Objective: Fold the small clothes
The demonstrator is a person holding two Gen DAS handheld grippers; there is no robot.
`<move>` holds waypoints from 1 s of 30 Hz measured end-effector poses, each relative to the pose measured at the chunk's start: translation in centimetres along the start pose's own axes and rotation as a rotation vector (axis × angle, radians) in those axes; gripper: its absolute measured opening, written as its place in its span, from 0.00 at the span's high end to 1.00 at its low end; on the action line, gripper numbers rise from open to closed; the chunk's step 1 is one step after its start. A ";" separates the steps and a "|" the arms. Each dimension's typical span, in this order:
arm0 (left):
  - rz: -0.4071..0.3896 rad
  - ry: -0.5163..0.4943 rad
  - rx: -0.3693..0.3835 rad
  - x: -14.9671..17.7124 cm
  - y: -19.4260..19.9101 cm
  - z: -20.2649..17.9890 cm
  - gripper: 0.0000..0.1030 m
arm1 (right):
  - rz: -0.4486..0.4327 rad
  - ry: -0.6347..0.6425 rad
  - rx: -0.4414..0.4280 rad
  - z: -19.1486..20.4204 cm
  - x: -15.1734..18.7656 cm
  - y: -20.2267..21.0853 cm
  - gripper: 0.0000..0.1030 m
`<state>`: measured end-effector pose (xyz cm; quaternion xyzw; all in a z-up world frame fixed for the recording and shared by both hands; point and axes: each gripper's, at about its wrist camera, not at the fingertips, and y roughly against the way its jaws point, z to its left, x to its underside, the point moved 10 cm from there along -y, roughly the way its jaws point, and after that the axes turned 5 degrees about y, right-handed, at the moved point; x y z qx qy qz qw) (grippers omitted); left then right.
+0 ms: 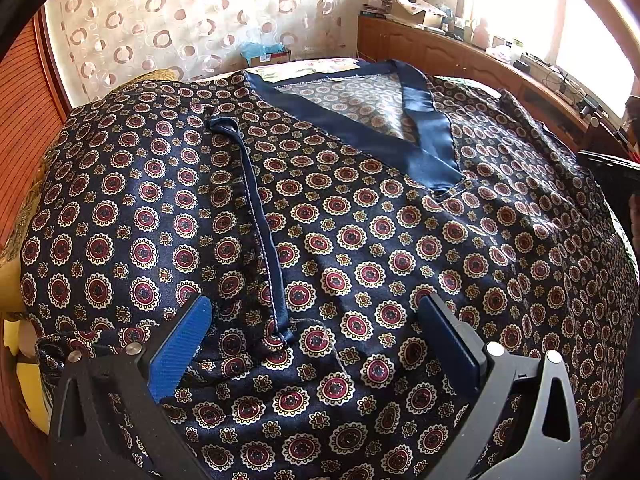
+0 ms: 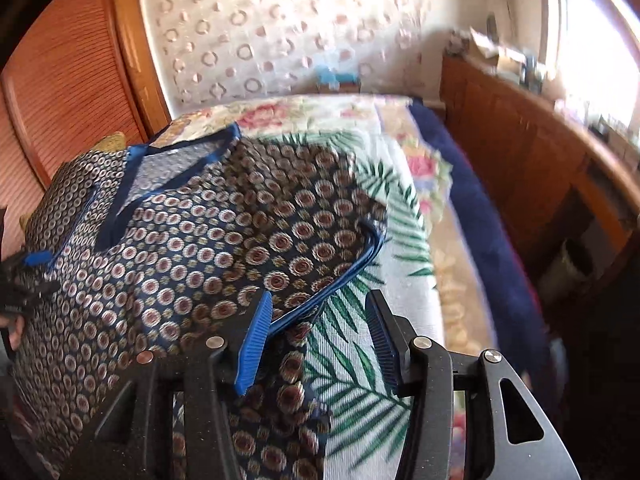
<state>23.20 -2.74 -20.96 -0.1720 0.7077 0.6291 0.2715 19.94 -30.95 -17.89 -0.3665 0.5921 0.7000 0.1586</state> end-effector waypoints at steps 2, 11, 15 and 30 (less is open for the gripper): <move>0.000 0.000 0.000 0.0 0.0 0.0 0.00 | 0.018 -0.023 -0.008 -0.6 -0.4 -0.7 0.51; 0.000 0.000 0.000 0.0 0.0 0.0 0.00 | 0.053 -0.041 0.024 -1.8 -2.3 -3.5 0.77; 0.000 0.000 0.000 0.0 0.0 0.0 0.00 | 0.048 -0.030 0.024 -1.4 -3.2 -3.9 0.91; -0.002 0.007 -0.004 -0.1 -0.1 0.1 0.00 | -0.062 0.183 -0.067 7.5 -6.6 -2.6 0.95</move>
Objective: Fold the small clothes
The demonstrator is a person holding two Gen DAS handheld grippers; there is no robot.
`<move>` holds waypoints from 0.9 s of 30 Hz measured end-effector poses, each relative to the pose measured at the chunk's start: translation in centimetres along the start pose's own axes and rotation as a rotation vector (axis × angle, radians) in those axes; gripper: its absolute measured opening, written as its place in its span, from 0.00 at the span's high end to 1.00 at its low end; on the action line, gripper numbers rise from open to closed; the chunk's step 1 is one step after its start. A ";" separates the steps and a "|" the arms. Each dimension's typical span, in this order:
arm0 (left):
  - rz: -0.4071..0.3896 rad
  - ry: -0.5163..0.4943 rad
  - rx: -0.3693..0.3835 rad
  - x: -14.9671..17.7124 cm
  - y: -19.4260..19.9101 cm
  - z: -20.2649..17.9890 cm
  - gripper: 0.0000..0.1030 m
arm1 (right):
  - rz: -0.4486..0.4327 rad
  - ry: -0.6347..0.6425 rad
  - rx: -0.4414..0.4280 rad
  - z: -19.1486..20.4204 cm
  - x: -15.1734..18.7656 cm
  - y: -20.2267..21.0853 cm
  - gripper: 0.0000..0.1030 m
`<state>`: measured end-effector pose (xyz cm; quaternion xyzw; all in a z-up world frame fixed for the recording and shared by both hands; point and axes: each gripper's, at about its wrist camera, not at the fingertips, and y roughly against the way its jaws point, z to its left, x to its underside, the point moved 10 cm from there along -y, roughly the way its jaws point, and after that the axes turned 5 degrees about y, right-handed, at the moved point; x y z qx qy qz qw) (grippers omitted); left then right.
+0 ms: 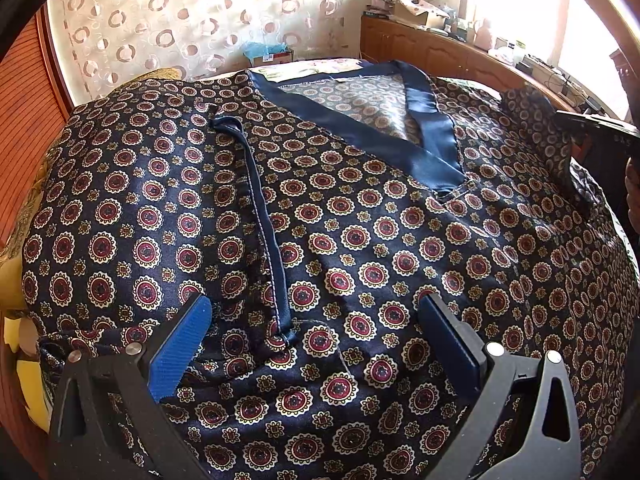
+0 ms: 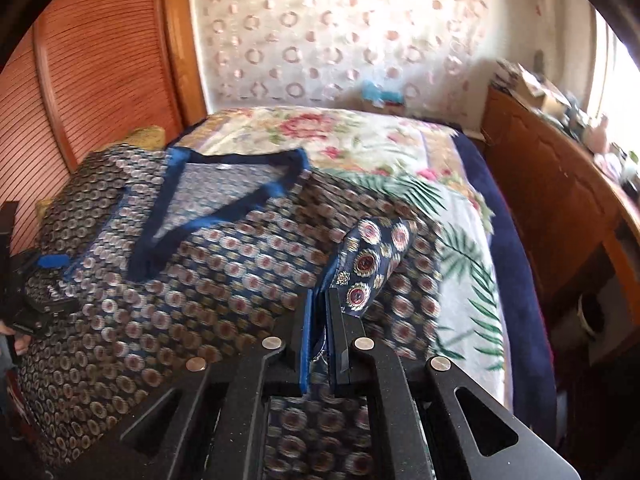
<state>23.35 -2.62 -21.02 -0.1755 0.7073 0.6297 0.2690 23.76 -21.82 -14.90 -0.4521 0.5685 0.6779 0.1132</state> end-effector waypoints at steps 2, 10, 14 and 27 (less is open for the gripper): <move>0.000 0.001 -0.001 0.0 0.0 0.0 0.00 | -0.003 0.016 -0.005 0.4 0.0 0.0 0.85; -0.001 0.001 -0.001 0.0 0.0 0.0 0.00 | 0.077 -0.003 0.083 -3.1 3.3 -1.4 0.57; -0.001 0.001 -0.001 0.0 -0.1 0.0 0.00 | 0.125 -0.022 0.114 -4.7 5.2 -2.7 0.57; -0.001 -0.001 -0.001 0.0 0.0 0.1 0.00 | 0.097 -0.081 0.130 -7.2 6.0 -4.0 0.43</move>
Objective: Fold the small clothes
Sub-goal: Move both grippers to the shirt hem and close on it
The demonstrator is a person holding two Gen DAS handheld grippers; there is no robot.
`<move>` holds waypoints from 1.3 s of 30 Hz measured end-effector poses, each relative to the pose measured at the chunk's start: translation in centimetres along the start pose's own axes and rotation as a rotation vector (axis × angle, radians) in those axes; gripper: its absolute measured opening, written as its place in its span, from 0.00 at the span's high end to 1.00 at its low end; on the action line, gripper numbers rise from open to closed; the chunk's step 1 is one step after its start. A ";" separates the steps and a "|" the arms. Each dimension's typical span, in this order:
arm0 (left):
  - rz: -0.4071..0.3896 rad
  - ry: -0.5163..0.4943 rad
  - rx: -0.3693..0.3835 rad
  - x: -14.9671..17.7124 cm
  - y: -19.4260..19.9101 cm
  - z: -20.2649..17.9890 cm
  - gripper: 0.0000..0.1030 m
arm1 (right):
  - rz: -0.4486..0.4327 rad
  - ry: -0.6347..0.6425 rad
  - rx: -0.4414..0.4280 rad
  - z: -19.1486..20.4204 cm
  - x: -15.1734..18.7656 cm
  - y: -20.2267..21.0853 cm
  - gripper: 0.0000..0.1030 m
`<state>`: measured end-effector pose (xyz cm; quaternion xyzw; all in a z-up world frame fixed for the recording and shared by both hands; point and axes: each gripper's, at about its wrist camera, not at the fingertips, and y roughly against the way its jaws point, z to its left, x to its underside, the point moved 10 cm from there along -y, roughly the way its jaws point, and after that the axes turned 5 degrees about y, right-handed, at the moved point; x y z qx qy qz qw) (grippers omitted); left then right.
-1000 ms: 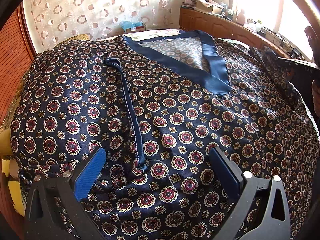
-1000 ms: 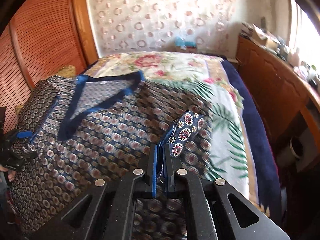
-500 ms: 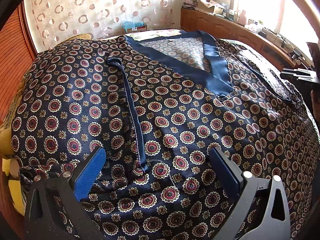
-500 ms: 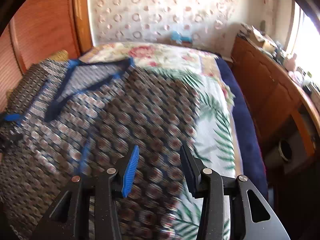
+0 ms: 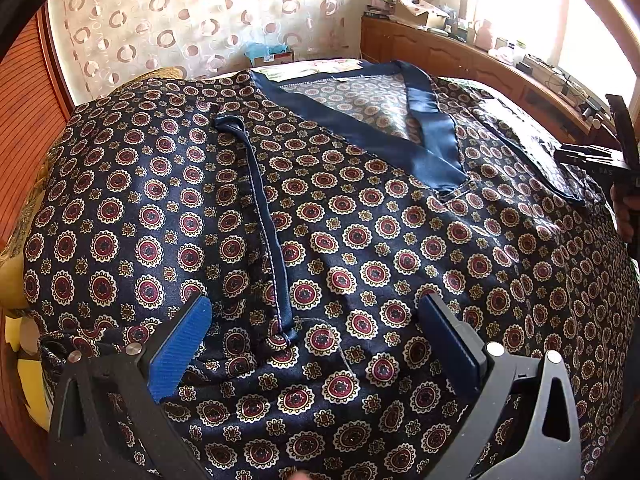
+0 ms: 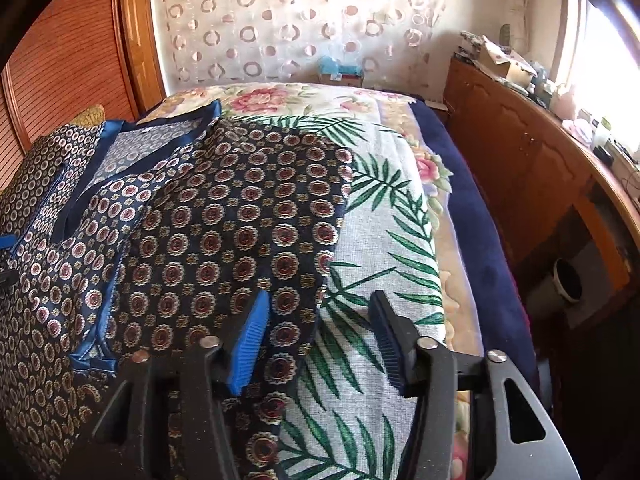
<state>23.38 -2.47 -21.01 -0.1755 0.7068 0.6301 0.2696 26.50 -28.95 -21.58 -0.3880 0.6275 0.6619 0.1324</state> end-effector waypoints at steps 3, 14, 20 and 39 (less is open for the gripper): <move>0.000 0.000 0.000 0.3 0.3 0.2 0.00 | 0.005 -0.016 0.003 -0.4 0.3 -0.2 0.34; -0.020 0.052 0.056 -1.1 2.6 0.3 0.00 | 0.009 -0.027 0.018 -0.5 0.2 -0.3 0.30; -0.152 0.063 0.011 -5.9 6.2 2.6 0.00 | 0.010 -0.027 0.019 -0.5 0.3 -0.3 0.29; -0.173 0.243 -0.142 -12.3 3.8 16.8 0.29 | 0.011 0.013 -0.036 -1.0 -4.9 -2.9 0.29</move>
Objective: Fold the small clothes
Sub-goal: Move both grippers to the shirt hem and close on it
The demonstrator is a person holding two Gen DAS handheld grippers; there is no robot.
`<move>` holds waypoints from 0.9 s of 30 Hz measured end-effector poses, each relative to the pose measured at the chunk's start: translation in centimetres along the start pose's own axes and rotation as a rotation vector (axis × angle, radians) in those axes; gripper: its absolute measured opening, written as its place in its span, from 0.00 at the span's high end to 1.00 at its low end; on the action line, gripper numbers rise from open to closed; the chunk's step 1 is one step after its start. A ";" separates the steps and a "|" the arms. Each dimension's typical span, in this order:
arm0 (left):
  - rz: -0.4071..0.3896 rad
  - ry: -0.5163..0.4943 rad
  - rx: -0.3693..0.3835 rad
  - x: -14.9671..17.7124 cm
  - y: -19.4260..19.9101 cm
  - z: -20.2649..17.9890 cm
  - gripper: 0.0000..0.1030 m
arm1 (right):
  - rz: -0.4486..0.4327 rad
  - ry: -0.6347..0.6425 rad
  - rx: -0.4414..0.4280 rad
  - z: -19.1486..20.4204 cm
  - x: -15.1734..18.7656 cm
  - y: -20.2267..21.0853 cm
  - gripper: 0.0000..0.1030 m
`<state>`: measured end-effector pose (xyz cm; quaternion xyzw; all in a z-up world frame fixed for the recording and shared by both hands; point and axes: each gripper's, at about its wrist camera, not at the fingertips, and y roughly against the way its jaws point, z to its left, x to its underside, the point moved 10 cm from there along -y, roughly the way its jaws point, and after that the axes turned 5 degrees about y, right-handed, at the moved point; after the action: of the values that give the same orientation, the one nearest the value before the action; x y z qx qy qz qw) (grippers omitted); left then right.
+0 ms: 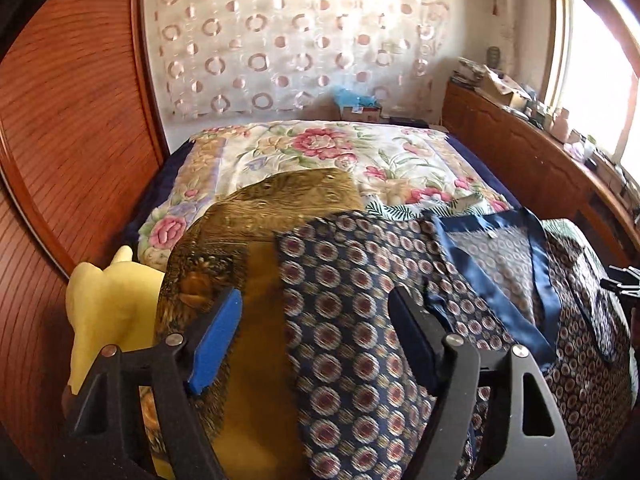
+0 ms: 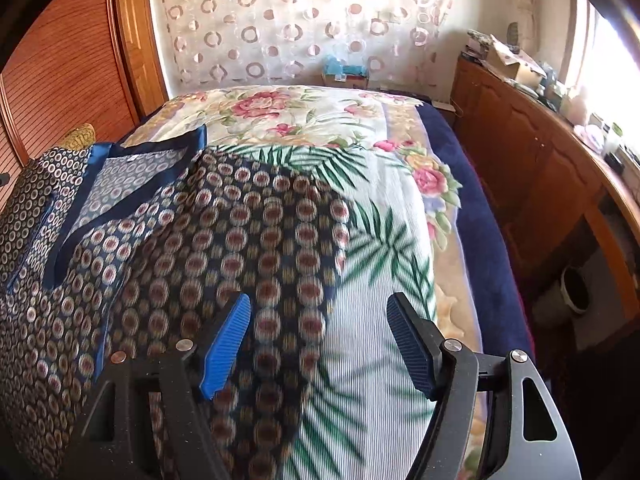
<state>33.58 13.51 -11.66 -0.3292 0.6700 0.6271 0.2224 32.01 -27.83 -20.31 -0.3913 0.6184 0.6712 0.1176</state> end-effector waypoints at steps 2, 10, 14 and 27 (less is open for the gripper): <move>0.007 0.021 0.015 -0.4 -0.7 0.4 0.33 | 0.008 0.008 -0.003 -0.2 -0.8 -0.9 0.29; 0.038 0.037 0.036 -1.0 -2.5 0.8 0.50 | 0.038 0.005 -0.018 -0.9 -1.9 -3.7 0.30; 0.053 0.030 0.036 -1.0 -3.0 0.8 0.50 | 0.028 0.016 -0.017 -1.0 -2.3 -4.0 0.29; 0.095 0.013 0.057 -1.0 -4.5 0.6 0.98 | -0.001 0.021 -0.012 -0.4 -2.0 -3.8 0.34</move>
<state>37.45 14.30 -14.13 -0.2948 0.7037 0.6155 0.1974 35.94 -26.75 -21.71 -0.3993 0.6153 0.6709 0.1090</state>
